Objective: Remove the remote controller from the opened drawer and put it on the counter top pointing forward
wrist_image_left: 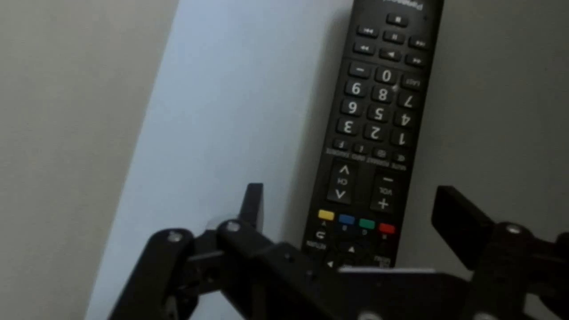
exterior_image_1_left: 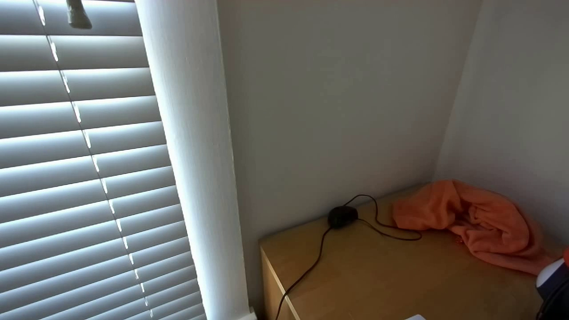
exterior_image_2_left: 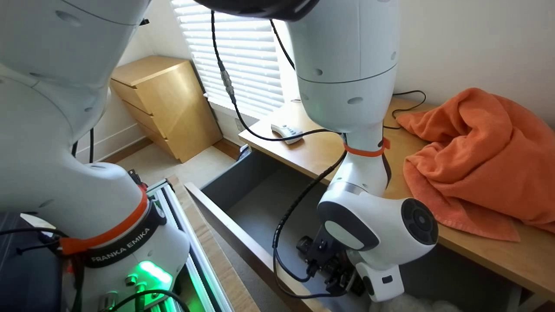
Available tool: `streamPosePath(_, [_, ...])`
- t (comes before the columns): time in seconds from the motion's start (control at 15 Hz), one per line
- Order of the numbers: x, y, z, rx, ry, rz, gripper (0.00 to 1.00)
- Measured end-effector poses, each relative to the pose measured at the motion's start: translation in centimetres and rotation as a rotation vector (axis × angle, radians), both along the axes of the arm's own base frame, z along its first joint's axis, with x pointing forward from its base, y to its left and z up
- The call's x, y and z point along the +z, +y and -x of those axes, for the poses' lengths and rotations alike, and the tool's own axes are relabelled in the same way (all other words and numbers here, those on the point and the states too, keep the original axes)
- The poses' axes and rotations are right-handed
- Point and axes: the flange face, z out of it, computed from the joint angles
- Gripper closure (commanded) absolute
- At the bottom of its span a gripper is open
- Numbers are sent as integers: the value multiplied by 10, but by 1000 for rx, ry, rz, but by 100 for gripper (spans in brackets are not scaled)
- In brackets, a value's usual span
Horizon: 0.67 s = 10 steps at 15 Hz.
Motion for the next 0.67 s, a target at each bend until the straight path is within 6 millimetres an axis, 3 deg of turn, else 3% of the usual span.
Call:
streamPosePath(0.13, [-4,0,0,-1,2,-1,47])
streamPosePath(0.2, [-6,0,0,-1,3,-2,16])
streamPosePath(0.47, [-12,-1,-1,-4,6,-3,0])
streamPosePath(0.53, [-13,-1,-1,-5,7,-3,0])
streamPosePath(0.6, [-13,-1,-1,-5,8,-3,7])
streamPosePath(0.67, [-14,-1,-1,-6,8,-3,25])
